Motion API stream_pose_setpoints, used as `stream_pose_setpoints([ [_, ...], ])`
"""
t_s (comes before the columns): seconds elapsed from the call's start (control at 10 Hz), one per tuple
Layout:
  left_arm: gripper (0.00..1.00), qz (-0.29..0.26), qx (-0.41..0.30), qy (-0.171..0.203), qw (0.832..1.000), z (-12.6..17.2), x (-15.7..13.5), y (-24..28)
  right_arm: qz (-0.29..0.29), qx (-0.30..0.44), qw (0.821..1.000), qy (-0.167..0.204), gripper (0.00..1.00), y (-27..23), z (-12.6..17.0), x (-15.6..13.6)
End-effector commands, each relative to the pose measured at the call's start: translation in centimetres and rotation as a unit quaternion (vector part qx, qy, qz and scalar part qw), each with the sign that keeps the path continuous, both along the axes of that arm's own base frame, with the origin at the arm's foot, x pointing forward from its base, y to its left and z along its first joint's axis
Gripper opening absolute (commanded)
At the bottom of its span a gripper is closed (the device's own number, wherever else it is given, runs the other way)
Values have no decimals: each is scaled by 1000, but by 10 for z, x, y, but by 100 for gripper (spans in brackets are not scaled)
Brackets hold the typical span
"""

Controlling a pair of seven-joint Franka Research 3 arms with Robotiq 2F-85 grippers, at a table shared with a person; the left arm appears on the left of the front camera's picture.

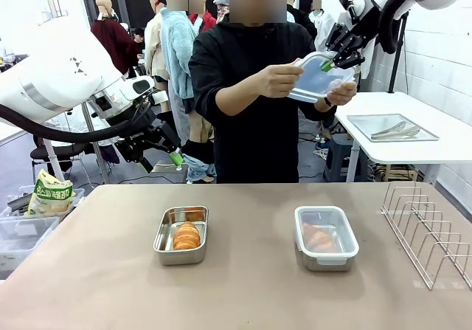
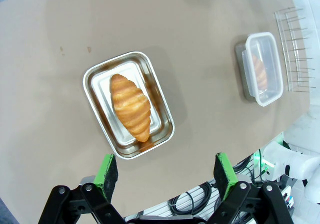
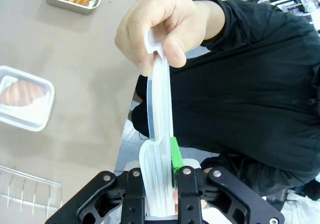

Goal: Place the bread in airtight containers.
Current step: Release when the human grabs the Airtight Container lid.

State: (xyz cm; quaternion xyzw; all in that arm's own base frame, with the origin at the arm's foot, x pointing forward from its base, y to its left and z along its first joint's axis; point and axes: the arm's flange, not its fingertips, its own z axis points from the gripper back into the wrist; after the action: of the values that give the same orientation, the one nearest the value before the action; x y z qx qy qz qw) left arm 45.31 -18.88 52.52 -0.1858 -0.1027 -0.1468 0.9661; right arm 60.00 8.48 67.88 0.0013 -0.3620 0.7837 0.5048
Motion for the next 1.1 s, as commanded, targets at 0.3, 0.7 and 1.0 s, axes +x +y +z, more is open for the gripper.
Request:
stream_pose_setpoints([
  [0.3, 100, 2, 10, -2, 1000, 1, 1, 1, 10, -5, 1000, -16, 100, 2, 8, -5],
  [0.7, 100, 2, 10, -2, 1000, 1, 1, 1, 15, -14, 1000, -5, 100, 4, 4, -1],
  [1.0, 100, 2, 10, -2, 1000, 1, 1, 1, 11, -55, 997, 57, 100, 7, -13, 9],
])
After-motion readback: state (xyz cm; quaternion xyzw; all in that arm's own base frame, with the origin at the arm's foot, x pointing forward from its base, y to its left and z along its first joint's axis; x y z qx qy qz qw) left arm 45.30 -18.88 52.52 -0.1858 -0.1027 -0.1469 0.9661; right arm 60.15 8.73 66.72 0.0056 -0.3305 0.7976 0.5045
